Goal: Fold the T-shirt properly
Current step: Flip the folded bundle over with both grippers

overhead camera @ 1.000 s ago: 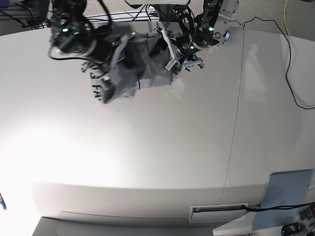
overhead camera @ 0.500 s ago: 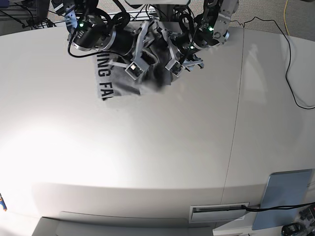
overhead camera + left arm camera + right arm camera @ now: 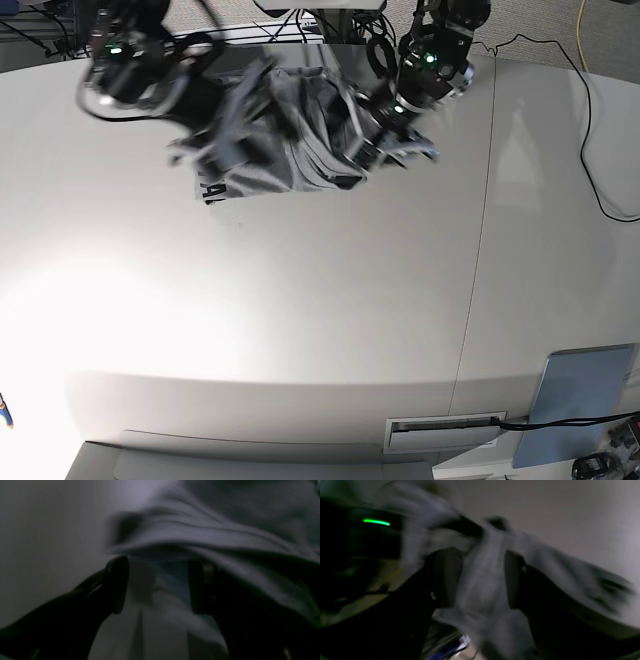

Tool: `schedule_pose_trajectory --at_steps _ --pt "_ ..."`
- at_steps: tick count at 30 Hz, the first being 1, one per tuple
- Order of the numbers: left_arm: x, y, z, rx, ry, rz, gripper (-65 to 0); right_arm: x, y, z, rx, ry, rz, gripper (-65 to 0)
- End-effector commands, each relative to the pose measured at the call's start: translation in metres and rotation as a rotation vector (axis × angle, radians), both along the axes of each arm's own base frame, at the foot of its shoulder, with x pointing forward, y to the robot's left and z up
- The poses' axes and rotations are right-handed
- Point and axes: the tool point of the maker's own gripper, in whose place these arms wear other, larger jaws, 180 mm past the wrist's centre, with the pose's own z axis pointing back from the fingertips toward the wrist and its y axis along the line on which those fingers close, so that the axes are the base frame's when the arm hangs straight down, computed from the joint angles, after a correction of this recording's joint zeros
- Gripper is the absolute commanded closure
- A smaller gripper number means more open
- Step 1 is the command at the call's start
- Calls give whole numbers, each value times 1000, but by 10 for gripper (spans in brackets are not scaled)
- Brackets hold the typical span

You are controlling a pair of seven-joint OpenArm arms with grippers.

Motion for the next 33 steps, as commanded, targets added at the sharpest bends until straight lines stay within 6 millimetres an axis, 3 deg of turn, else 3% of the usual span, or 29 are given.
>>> schedule_pose_trajectory --at_steps 1,6,8,11,14,17,19,22,26,33 --pt "8 0 16 -4 -56 11 -384 8 -9 10 2 -45 -37 -296" --pt "17 13 34 61 -128 47 -384 24 -62 16 -71 -87 -198 -296" --pt "15 11 35 43 -107 47 -381 29 -78 17 -109 -108 -250 -296" --pt "6 -2 41 -55 -60 28 -324 37 -98 20 -180 -159 -313 -296" --pt "-15 -30 61 -228 -26 -67 -304 46 -100 30 -180 -214 -326 -296" --pt "-50 -60 77 -383 15 -240 -296 60 -109 15 -160 -175 -352 -293" --pt "-72 -70 77 -434 59 -310 -218 71 -117 4 -146 -144 -374 -262" --pt "-86 -69 57 -423 132 -297 -103 85 -127 -17 -126 -85 -401 -160" --pt "-96 -64 12 -365 241 -266 -94 94 -129 -46 -115 -5 -380 -53" --pt "-116 -49 -52 -235 351 -241 -94 94 -109 -102 -226 135 -282 -24"
